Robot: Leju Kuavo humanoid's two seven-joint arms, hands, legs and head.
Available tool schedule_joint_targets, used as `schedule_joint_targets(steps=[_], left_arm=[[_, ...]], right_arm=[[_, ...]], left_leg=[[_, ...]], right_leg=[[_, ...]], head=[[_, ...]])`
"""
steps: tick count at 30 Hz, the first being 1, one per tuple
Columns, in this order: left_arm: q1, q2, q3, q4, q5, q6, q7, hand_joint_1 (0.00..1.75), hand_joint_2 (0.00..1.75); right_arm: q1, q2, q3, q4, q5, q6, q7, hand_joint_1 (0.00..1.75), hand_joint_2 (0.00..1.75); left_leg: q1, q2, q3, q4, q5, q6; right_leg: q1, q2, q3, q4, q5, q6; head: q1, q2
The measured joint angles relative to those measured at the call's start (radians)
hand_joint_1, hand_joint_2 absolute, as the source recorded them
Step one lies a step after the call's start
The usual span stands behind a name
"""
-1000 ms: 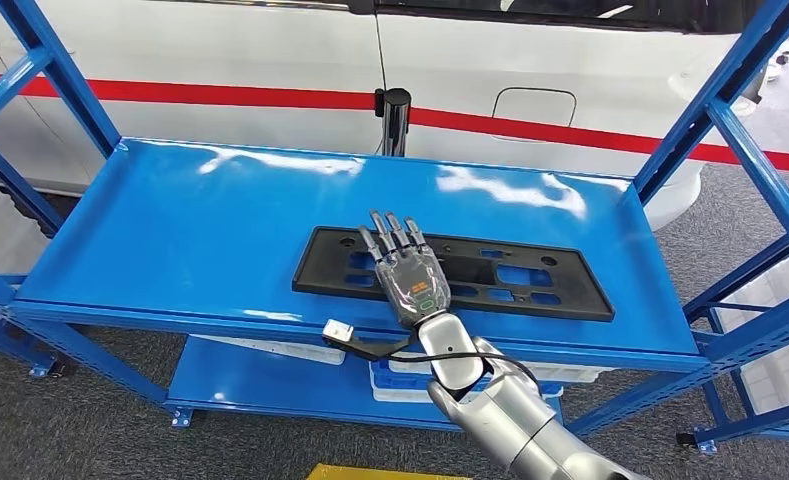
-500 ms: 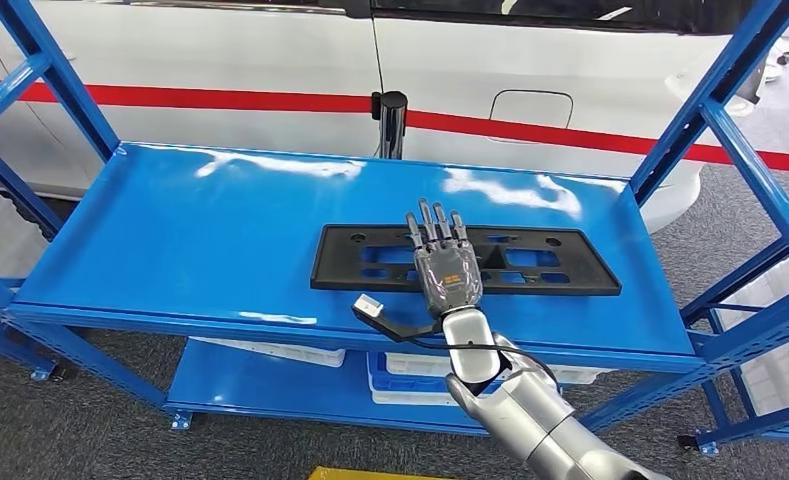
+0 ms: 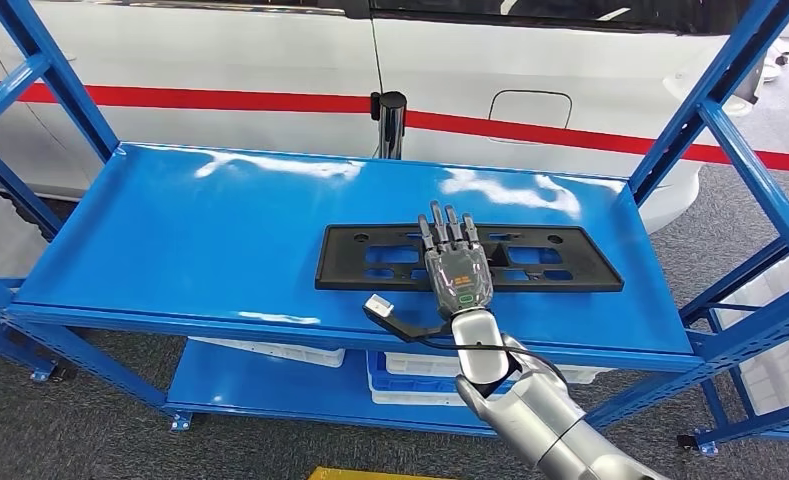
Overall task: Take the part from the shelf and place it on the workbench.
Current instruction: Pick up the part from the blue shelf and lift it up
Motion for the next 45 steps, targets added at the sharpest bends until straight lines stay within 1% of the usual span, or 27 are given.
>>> schedule_joint_targets(steps=[6,9,10,13,18,21,27,33,34,36,38,40,42,45], left_arm=[[0.000,0.000,0.000,0.000,-0.005,0.001,0.000,0.00,0.00],[0.000,0.000,0.000,0.000,-0.005,0.001,0.000,0.00,0.00],[0.000,-0.001,0.000,0.000,-0.005,0.001,0.000,0.00,0.00],[0.000,-0.001,0.000,0.000,-0.005,0.001,0.000,0.00,0.00],[0.000,-0.001,0.000,0.000,-0.006,0.000,0.002,0.00,0.00],[0.001,-0.001,0.000,0.000,-0.007,0.000,0.001,0.00,0.00],[0.001,-0.001,0.001,0.000,-0.011,-0.001,-0.006,0.00,0.00],[0.001,-0.002,0.009,0.000,-0.023,0.001,-0.009,0.00,0.00],[0.001,-0.002,0.010,0.000,-0.025,0.001,-0.009,0.00,0.00],[0.001,-0.003,0.010,0.000,-0.030,0.000,-0.010,0.00,0.00],[0.000,-0.003,0.010,0.000,-0.038,0.000,-0.010,0.00,0.00],[-0.001,-0.003,0.010,0.000,-0.043,0.000,-0.010,0.00,0.00],[-0.001,-0.005,0.010,0.000,-0.046,0.004,-0.010,0.00,0.00],[-0.002,-0.007,0.010,0.000,-0.047,0.008,-0.010,0.00,0.00]], right_arm=[[0.017,0.000,-0.005,-0.013,0.000,0.019,0.000,0.45,1.75],[0.020,0.000,-0.006,-0.016,0.000,0.022,0.000,1.15,1.75],[0.022,0.000,-0.006,-0.017,0.000,0.022,0.000,1.46,1.75],[0.032,0.000,-0.007,-0.017,0.000,0.026,0.001,1.71,1.75],[0.042,0.000,-0.012,-0.019,-0.001,0.039,-0.002,1.75,1.75],[0.046,0.000,-0.020,-0.022,0.000,0.031,-0.013,1.75,1.75],[0.054,0.000,-0.032,-0.024,0.000,-0.035,-0.043,1.75,1.75],[0.056,0.001,-0.043,-0.016,-0.005,-0.096,-0.092,1.75,1.75],[0.056,0.003,-0.047,-0.014,-0.017,-0.107,-0.114,1.75,1.75],[0.055,0.014,-0.065,-0.005,-0.083,-0.140,-0.202,1.75,1.75],[0.050,0.030,-0.089,0.004,-0.176,-0.191,-0.310,1.75,1.75],[0.040,0.046,-0.109,0.007,-0.252,-0.256,-0.386,1.75,1.75],[0.026,0.060,-0.128,0.001,-0.310,-0.311,-0.432,1.75,1.75],[0.001,0.075,-0.153,-0.024,-0.366,-0.344,-0.470,1.75,1.75]], left_leg=[[0.000,0.000,0.001,0.000,0.000,0.000],[0.000,0.000,0.002,0.000,0.000,0.000],[0.000,0.000,0.002,0.000,0.000,0.000],[0.000,0.000,0.002,0.000,0.000,0.000],[0.000,0.000,0.002,0.000,0.000,0.000],[0.000,0.000,0.001,0.000,0.000,0.000],[0.000,0.000,0.001,-0.001,0.000,-0.001],[0.000,0.000,0.000,-0.001,0.000,-0.001],[0.000,0.000,0.000,-0.001,0.000,-0.001],[0.000,0.000,-0.001,-0.002,0.000,-0.001],[0.000,0.000,-0.001,-0.002,0.000,-0.001],[0.000,0.000,-0.001,-0.003,0.000,-0.001],[0.000,0.000,-0.001,-0.003,0.000,-0.001],[0.000,0.000,-0.001,-0.003,0.000,-0.001]], right_leg=[[0.000,0.000,0.001,0.000,0.000,0.000],[0.000,0.000,0.002,0.000,0.000,0.001],[0.000,0.000,0.002,0.000,0.000,0.001],[0.000,0.000,0.002,0.000,0.000,0.001],[0.001,0.000,0.002,0.000,0.000,0.001],[0.001,0.000,0.002,0.000,0.000,0.001],[0.001,0.000,0.002,0.000,0.000,0.001],[0.003,0.000,0.002,0.000,0.000,0.001],[0.003,0.000,0.001,0.000,0.000,0.001],[0.003,0.000,0.001,0.000,0.000,0.001],[0.003,0.000,0.000,0.000,0.000,0.001],[0.003,0.000,0.000,0.000,0.000,0.001],[0.003,0.000,0.000,0.000,0.000,0.001],[0.003,0.000,0.000,0.000,0.000,0.001]], head=[[0.000,0.000],[0.001,0.000],[0.001,0.000],[0.001,0.000],[0.001,0.000],[0.001,0.000],[0.001,0.000],[0.001,0.000],[0.001,0.000],[0.001,0.000],[0.001,0.000],[0.001,0.000],[0.001,0.000],[0.001,0.000]])
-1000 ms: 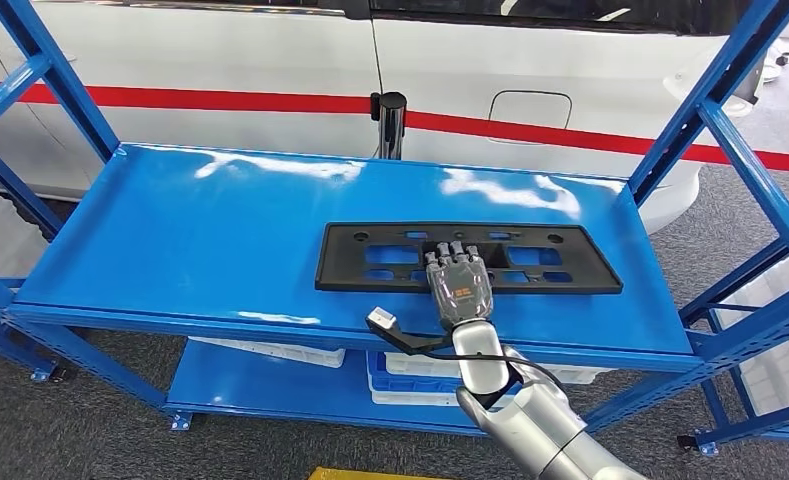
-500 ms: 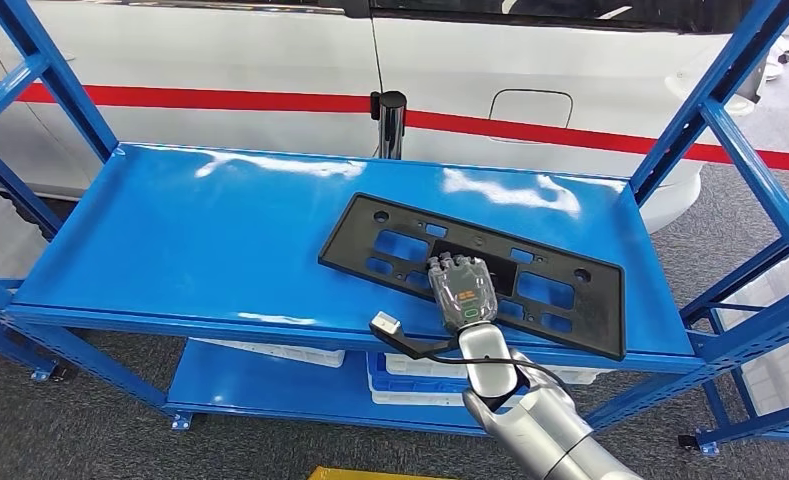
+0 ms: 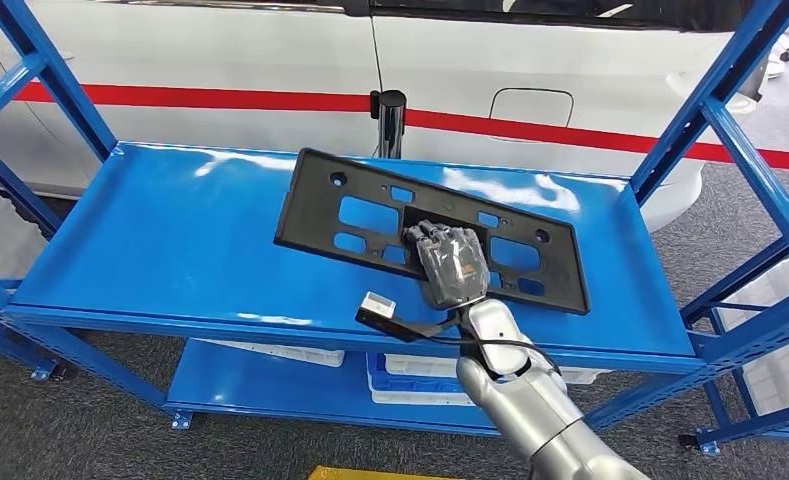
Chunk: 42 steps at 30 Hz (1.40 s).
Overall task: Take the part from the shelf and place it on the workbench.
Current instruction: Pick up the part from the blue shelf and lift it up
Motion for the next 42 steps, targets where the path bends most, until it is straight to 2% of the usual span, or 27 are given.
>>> schedule_joint_targets(steps=[5,8,10,12,17,21,24,28,32,42], left_arm=[[-0.002,-0.002,0.000,0.000,-0.001,0.002,0.000,0.00,0.00],[-0.001,-0.003,0.000,0.000,-0.005,0.009,0.003,0.00,0.00],[-0.001,-0.005,0.000,0.000,-0.008,0.016,0.005,0.00,0.00],[-0.002,-0.008,0.002,0.000,-0.008,0.024,0.008,0.00,0.00],[-0.001,-0.013,0.008,0.000,-0.006,0.030,0.003,0.00,0.00],[-0.001,-0.016,0.022,0.000,0.003,0.031,0.000,0.00,1.75],[-0.001,-0.017,0.032,0.000,0.006,0.030,0.001,0.00,1.75],[-0.002,-0.017,0.039,0.000,0.007,0.016,-0.003,0.00,1.75],[-0.003,-0.017,0.041,0.000,-0.002,0.017,0.002,0.00,1.75],[-0.008,-0.017,0.049,-0.001,-0.012,0.047,0.013,0.00,1.75]], right_arm=[[-0.016,0.013,-0.022,-0.031,-0.025,-0.016,-0.019,1.75,1.75],[-0.019,0.016,-0.032,-0.057,-0.093,-0.081,-0.071,1.75,1.75],[-0.032,0.018,-0.041,-0.093,-0.181,-0.104,-0.117,1.75,1.75],[-0.053,0.019,-0.047,-0.139,-0.298,-0.085,-0.159,1.75,1.75],[-0.099,0.025,-0.064,-0.263,-0.671,0.062,-0.253,1.75,1.75],[-0.131,0.032,-0.086,-0.361,-0.924,0.147,-0.301,1.75,1.75],[-0.154,0.036,-0.103,-0.419,-1.048,0.193,-0.315,1.75,1.75],[-0.165,0.036,-0.112,-0.487,-1.125,0.248,-0.327,1.75,1.75],[-0.144,0.033,-0.109,-0.544,-1.149,0.295,-0.338,1.75,1.75],[-0.117,0.026,-0.097,-0.597,-1.176,0.333,-0.341,1.75,1.75]], left_leg=[[0.000,0.000,-0.001,0.000,0.000,0.000],[0.000,0.000,-0.002,0.000,0.000,0.000],[0.000,0.000,-0.002,0.000,0.000,0.000],[0.000,0.000,-0.003,0.000,0.000,0.000],[0.000,-0.001,-0.003,0.000,0.000,0.000],[0.000,-0.001,-0.003,0.000,0.000,0.000],[0.000,0.000,-0.004,0.000,0.000,0.000],[0.000,0.000,-0.004,0.000,0.000,0.000],[0.000,0.000,-0.004,0.000,0.000,0.000],[0.000,0.000,-0.004,0.000,0.000,0.000]], right_leg=[[0.000,0.000,-0.001,0.000,0.000,0.000],[0.000,0.000,-0.002,0.000,0.000,0.000],[0.000,0.000,-0.002,0.000,0.000,0.000],[0.000,0.000,-0.002,0.000,0.000,0.000],[0.000,0.000,-0.003,0.000,0.000,0.000],[0.000,0.000,-0.003,0.000,0.000,0.000],[0.000,0.000,-0.004,0.000,0.000,0.000],[0.000,0.000,-0.004,0.000,0.000,0.000],[0.000,0.000,-0.004,0.000,0.000,0.000],[0.000,0.000,-0.004,0.000,0.000,0.000]], head=[[0.000,0.000],[0.000,0.000],[0.000,0.000],[0.000,0.000],[0.000,0.000],[0.000,0.000],[0.000,0.000],[0.000,0.000],[0.000,0.000],[0.000,0.000]])
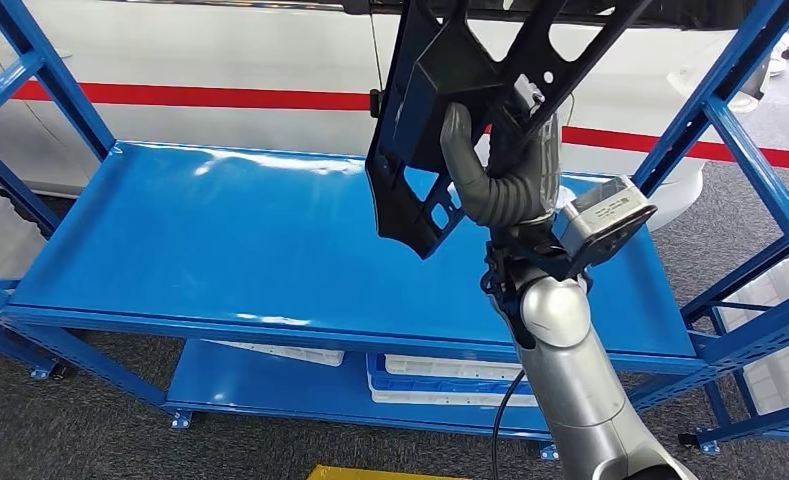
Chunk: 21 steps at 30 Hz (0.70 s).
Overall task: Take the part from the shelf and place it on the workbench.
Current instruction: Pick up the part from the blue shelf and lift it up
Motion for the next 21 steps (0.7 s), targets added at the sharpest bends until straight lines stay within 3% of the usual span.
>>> schedule_joint_targets(steps=[21], left_arm=[[-0.010,0.001,0.004,0.000,-0.019,0.014,0.007,0.00,1.75]], right_arm=[[0.076,-0.016,0.061,-0.001,-0.059,0.036,-0.058,1.75,1.75]], left_leg=[[0.000,0.000,-0.001,0.000,0.000,0.000]], right_leg=[[0.000,0.000,0.000,0.000,0.000,0.000]], head=[[0.000,0.000]])
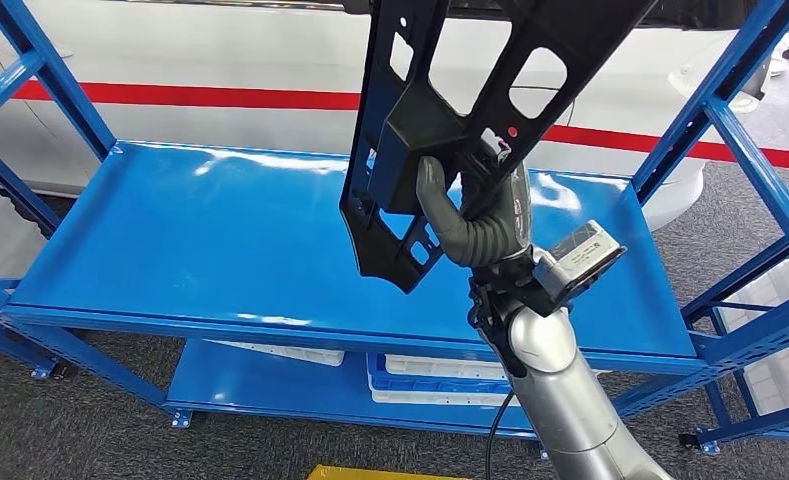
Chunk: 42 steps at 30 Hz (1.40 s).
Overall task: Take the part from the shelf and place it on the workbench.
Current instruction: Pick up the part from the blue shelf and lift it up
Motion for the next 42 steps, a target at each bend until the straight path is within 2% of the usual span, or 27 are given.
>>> schedule_joint_targets(steps=[8,12,14,16,18,19,20,21,22,23,24,25,27,29,30,31,33,34,35,36,37,38,40,41,42], left_arm=[[0.000,0.000,0.000,0.000,0.000,0.004,0.000,0.00,1.75],[-0.001,0.001,0.000,0.000,0.000,0.029,0.002,0.00,1.75],[-0.002,-0.001,0.000,-0.001,0.000,0.032,0.002,0.00,1.75],[-0.005,-0.003,0.000,-0.001,0.000,0.027,0.001,0.00,1.75],[-0.007,-0.003,0.001,-0.001,0.001,0.018,0.000,0.00,1.75],[-0.007,-0.003,0.001,-0.001,0.001,0.013,0.000,0.00,1.75],[-0.008,-0.003,0.002,-0.001,0.001,0.008,-0.001,0.00,1.75],[-0.008,-0.002,0.002,-0.001,0.002,0.003,-0.001,0.00,1.75],[-0.008,-0.002,0.003,-0.001,0.002,-0.002,-0.002,0.00,1.75],[-0.009,-0.002,0.003,-0.001,0.004,-0.007,-0.002,0.00,1.75],[-0.009,-0.001,0.004,-0.001,0.007,-0.011,-0.002,0.00,1.75],[-0.009,0.000,0.004,-0.001,0.010,-0.016,-0.002,0.00,1.75],[-0.010,0.002,0.007,-0.002,0.016,-0.022,-0.003,0.00,1.75],[-0.010,0.004,0.010,-0.001,0.020,-0.024,-0.004,0.00,1.75],[-0.010,0.005,0.012,-0.001,0.020,-0.026,-0.005,0.00,1.75],[-0.010,0.006,0.014,-0.001,0.021,-0.027,-0.007,0.00,1.75],[-0.011,0.008,0.019,-0.002,0.021,-0.030,-0.011,0.00,1.75],[-0.011,0.008,0.022,-0.002,0.021,-0.031,-0.013,0.00,1.75],[-0.011,0.008,0.024,-0.002,0.021,-0.031,-0.016,0.00,1.75],[-0.012,0.008,0.026,-0.002,0.021,-0.031,-0.020,0.00,1.75],[-0.013,0.008,0.027,-0.002,0.021,-0.031,-0.025,0.00,1.75],[-0.014,0.008,0.027,-0.003,0.021,-0.029,-0.030,0.00,1.75],[-0.018,0.009,0.028,-0.006,0.021,-0.026,-0.039,0.00,1.75],[-0.019,0.009,0.028,-0.008,0.021,-0.023,-0.042,0.00,1.75],[-0.019,0.009,0.028,-0.008,0.021,-0.021,-0.043,0.00,1.75]], right_arm=[[0.002,0.000,0.008,0.000,0.000,0.000,0.000,1.75,1.75],[0.002,0.000,0.009,0.002,0.003,0.000,-0.004,1.75,1.75],[0.003,-0.001,0.008,0.004,0.006,0.000,-0.014,1.75,1.75],[0.004,-0.001,0.007,0.009,0.011,0.000,-0.029,1.75,1.75],[0.008,-0.002,0.006,0.016,0.015,0.001,-0.039,1.75,1.75],[0.011,-0.002,0.005,0.020,0.017,0.003,-0.043,1.75,1.75],[0.016,-0.002,0.005,0.025,0.019,0.004,-0.046,1.75,1.75],[0.019,-0.002,0.004,0.028,0.022,0.006,-0.049,1.75,1.75],[0.021,-0.001,0.003,0.031,0.025,0.009,-0.052,1.75,1.75],[0.022,0.000,0.003,0.033,0.028,0.012,-0.053,1.75,1.75],[0.021,0.002,0.003,0.035,0.031,0.015,-0.054,1.75,1.75],[0.021,0.005,0.003,0.037,0.034,0.018,-0.054,1.75,1.75],[0.018,0.014,0.002,0.044,0.038,0.024,-0.054,1.75,1.75],[0.015,0.026,0.001,0.051,0.040,0.031,-0.054,1.75,1.75],[0.012,0.032,0.000,0.055,0.041,0.033,-0.054,1.75,1.75],[0.009,0.038,0.000,0.058,0.042,0.035,-0.054,1.75,1.75],[0.002,0.049,-0.001,0.066,0.044,0.036,-0.052,1.75,1.75],[-0.001,0.053,-0.002,0.071,0.046,0.036,-0.050,1.75,1.75],[-0.004,0.058,-0.003,0.077,0.050,0.036,-0.045,1.75,1.75],[-0.007,0.062,-0.005,0.084,0.055,0.036,-0.039,1.75,1.75],[-0.010,0.066,-0.007,0.089,0.060,0.035,-0.032,1.75,1.75],[-0.014,0.070,-0.010,0.094,0.067,0.033,-0.026,1.75,1.75],[-0.023,0.074,-0.022,0.100,0.076,0.028,-0.021,1.75,1.75],[-0.026,0.076,-0.029,0.102,0.078,0.025,-0.019,1.75,1.75],[-0.028,0.076,-0.035,0.103,0.079,0.021,-0.020,1.75,1.75]], left_leg=[[-0.001,0.000,0.000,0.001,-0.001,0.001],[-0.009,-0.001,-0.002,0.004,-0.006,0.011],[-0.008,0.001,0.004,-0.009,0.001,0.022],[-0.005,0.004,0.011,-0.025,0.011,0.033],[-0.006,0.005,0.012,-0.029,0.013,0.037],[-0.007,0.004,0.011,-0.029,0.013,0.036],[-0.008,0.004,0.011,-0.028,0.012,0.036],[-0.008,0.003,0.011,-0.028,0.012,0.035],[-0.006,0.002,0.012,-0.026,0.011,0.032],[-0.005,0.001,0.011,-0.024,0.010,0.027],[-0.005,-0.001,0.009,-0.021,0.009,0.020],[-0.006,-0.003,0.007,-0.017,0.009,0.011],[-0.011,-0.005,0.002,-0.012,0.012,-0.004],[-0.008,-0.004,-0.004,-0.006,0.009,-0.014],[-0.005,-0.003,-0.012,0.010,-0.007,-0.018],[-0.003,-0.001,-0.027,0.048,-0.037,-0.020],[-0.003,0.002,-0.075,0.174,-0.118,-0.024],[-0.003,0.002,-0.098,0.237,-0.148,-0.026],[-0.003,0.002,-0.107,0.273,-0.159,-0.025],[-0.004,0.002,-0.099,0.275,-0.152,-0.023],[-0.004,0.002,-0.070,0.238,-0.130,-0.019],[-0.005,0.002,-0.025,0.169,-0.102,-0.011],[-0.012,0.002,0.054,0.043,-0.070,0.001],[-0.016,0.002,0.072,0.009,-0.065,0.005],[-0.021,0.002,0.074,0.001,-0.065,0.008]], right_leg=[[-0.001,0.000,-0.001,-0.001,0.000,0.000],[-0.012,0.000,-0.002,-0.007,0.003,0.006],[-0.014,0.000,-0.002,-0.001,-0.002,0.009],[-0.015,0.000,-0.034,0.069,-0.039,0.001],[-0.013,0.001,-0.112,0.210,-0.095,-0.010],[-0.011,0.002,-0.150,0.273,-0.111,-0.010],[-0.010,0.002,-0.174,0.306,-0.110,-0.005],[-0.010,0.002,-0.180,0.299,-0.090,0.003],[-0.012,0.001,-0.166,0.251,-0.057,0.013],[-0.015,0.001,-0.141,0.180,-0.020,0.021],[-0.013,0.001,-0.115,0.123,0.013,0.023],[-0.010,0.003,-0.100,0.083,0.036,0.018],[-0.001,0.008,-0.099,0.075,0.049,-0.002],[-0.007,0.009,-0.110,0.075,0.051,-0.024],[-0.010,0.008,-0.113,0.075,0.056,-0.036],[-0.011,0.008,-0.118,0.074,0.061,-0.049],[-0.002,0.006,-0.129,0.074,0.069,-0.070],[0.003,0.005,-0.135,0.075,0.073,-0.076],[0.008,0.004,-0.140,0.075,0.076,-0.080],[0.012,0.004,-0.145,0.075,0.080,-0.082],[0.015,0.004,-0.148,0.075,0.083,-0.083],[0.017,0.004,-0.149,0.076,0.085,-0.082],[0.021,0.003,-0.152,0.075,0.091,-0.075],[0.022,0.002,-0.153,0.075,0.095,-0.070],[0.021,0.001,-0.155,0.074,0.099,-0.063]], head=[[0.000,0.000],[0.000,0.000],[0.001,0.000],[0.006,0.000],[0.012,0.000],[0.014,0.000],[0.015,0.000],[0.016,0.000],[0.016,0.000],[0.018,0.000],[0.020,0.000],[0.022,0.000],[0.025,0.000],[0.023,0.000],[0.022,0.000],[0.021,0.000],[0.020,0.000],[0.019,0.000],[0.019,0.000],[0.019,0.000],[0.019,0.000],[0.019,0.000],[0.021,0.000],[0.021,0.000],[0.022,0.000]])
